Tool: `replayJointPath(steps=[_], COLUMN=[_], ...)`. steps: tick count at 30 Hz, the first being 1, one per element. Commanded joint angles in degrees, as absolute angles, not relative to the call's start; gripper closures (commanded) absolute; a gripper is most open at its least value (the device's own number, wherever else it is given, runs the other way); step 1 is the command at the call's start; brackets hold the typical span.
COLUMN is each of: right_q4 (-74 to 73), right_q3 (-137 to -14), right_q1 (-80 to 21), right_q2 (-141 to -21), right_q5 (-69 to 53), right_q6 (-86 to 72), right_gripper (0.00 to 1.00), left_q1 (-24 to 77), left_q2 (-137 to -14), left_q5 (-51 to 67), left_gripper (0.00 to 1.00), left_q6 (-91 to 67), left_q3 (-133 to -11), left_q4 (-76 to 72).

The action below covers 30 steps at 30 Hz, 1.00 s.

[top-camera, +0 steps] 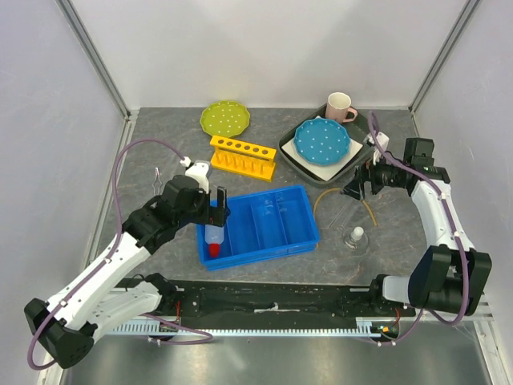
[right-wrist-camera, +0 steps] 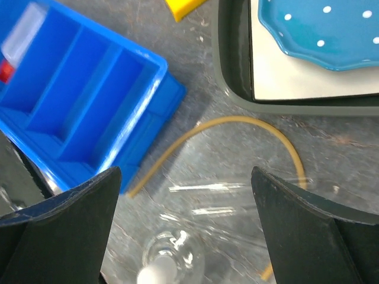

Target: Organize the chemistry lab equipment

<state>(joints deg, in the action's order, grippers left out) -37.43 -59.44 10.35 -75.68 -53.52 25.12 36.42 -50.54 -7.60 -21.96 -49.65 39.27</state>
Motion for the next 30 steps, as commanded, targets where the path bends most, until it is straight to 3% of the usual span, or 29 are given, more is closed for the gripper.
replayJointPath(steps=[1,6,14,19,26,30], right_q4=[-46.1,-47.0,-56.1,-53.2,-46.2,-44.3], right_q3=[-61.1,-60.6,-67.6,-67.3,-66.5,-65.0], right_q1=[10.2,10.1,6.1,-1.6,-3.1,-3.2], right_q2=[-71.6,-69.9,-78.2,-78.0,-79.1,-78.1], right_q5=[-51.1,-51.6,-47.6,-43.4,-43.4,-42.1], right_q6=[46.9,49.3,49.5,45.4,38.4,38.6], right_gripper=[0.02,0.02,0.02,0.02,0.02,0.02], left_q1=[35.8,35.8,35.8,35.8,34.8,29.0], left_q2=[-50.1,-49.6,-43.1,-40.5,-41.0,-41.7], left_q5=[-9.5,-9.8,-9.0,-10.7,-15.5,-13.5], left_gripper=[0.0,0.0,0.0,0.0,0.0,0.0], left_q6=[-8.0,-4.6,-5.5,-5.8,-7.8,-9.1], left_q3=[-50.2,-45.9,-43.2,-42.2,-42.6,-42.9], left_q4=[30.7,26.8,26.3,25.8,26.6,26.3])
